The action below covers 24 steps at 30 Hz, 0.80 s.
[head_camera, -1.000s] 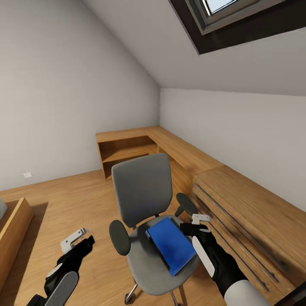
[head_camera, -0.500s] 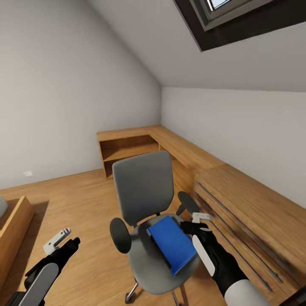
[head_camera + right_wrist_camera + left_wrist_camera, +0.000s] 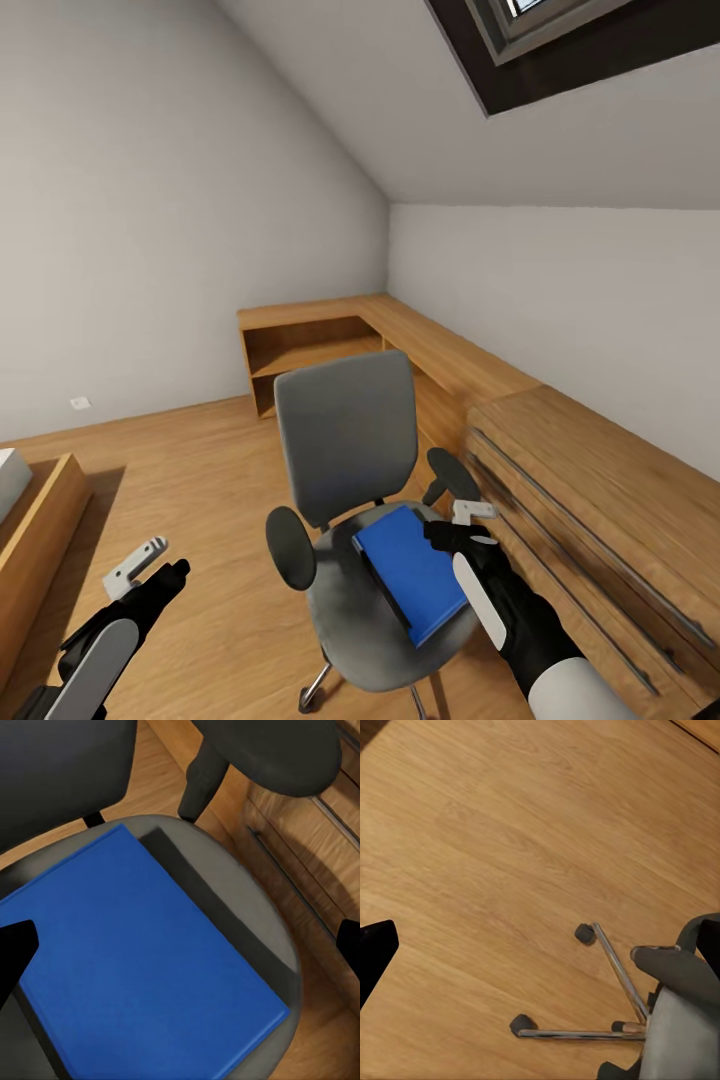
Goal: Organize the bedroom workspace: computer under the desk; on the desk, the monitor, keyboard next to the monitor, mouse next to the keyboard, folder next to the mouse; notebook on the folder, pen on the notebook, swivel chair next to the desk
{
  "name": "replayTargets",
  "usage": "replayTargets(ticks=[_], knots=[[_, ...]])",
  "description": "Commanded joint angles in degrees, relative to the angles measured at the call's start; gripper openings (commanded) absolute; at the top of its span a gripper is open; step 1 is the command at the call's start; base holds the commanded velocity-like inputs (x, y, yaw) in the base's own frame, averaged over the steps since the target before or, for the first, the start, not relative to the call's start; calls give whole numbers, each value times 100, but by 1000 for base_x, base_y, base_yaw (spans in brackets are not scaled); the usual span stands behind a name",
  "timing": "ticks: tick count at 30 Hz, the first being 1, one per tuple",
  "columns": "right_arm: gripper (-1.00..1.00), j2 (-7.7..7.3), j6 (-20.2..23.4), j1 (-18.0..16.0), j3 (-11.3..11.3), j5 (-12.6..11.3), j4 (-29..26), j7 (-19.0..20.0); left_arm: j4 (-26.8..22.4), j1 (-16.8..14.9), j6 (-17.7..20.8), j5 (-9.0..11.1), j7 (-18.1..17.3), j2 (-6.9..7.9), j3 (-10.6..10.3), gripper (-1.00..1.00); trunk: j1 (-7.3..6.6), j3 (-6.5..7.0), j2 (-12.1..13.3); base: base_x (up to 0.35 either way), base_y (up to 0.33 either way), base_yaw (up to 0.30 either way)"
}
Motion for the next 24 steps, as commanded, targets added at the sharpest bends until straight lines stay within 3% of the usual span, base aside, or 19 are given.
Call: replayTargets(ticks=[1,3,5,9,12,15,18,21,24], knots=[[100,-7,13,-4,16,-56,-8,-42,-9,-5,19,15,38,8,-9,100,23,-25,-45,0,0,0],[100,-8,6,-4,21,-49,2,-28,-15,-5,19,11,38,9,-9,100,67,-61,-126,0,0,0],[100,-13,-266,-6,10,-42,32,-16,-25,-5,25,5,38,9,-10,100,110,-96,-206,0,0,0],[100,-125,-445,-38,-84,-60,100,-7,-35,-5,27,3,38,9,-10,100,198,-168,-366,0,0,0],[100,-227,-506,-304,-221,-83,504,90,-45,-5,28,-2,38,14,-3,100,264,-222,-487,0,0,0],[100,-315,-713,-1000,-427,-97,1413,470,-50,-5,28,-5,38,17,5,100,330,-276,-607,0,0,0],[100,-445,-1320,-1870,-632,-98,3039,1193,-51,-5,28,-5,40,18,6,100,396,-330,-727,0,0,0],[100,-593,-1864,-2330,-693,-122,3998,1641,-51,-5,28,-11,40,18,6,100,462,-384,-847,0,0,0],[100,-659,-2081,-2491,-778,-333,4344,1985,-52,-5,28,-13,44,18,5,100,528,-438,-968,0,0,0]])
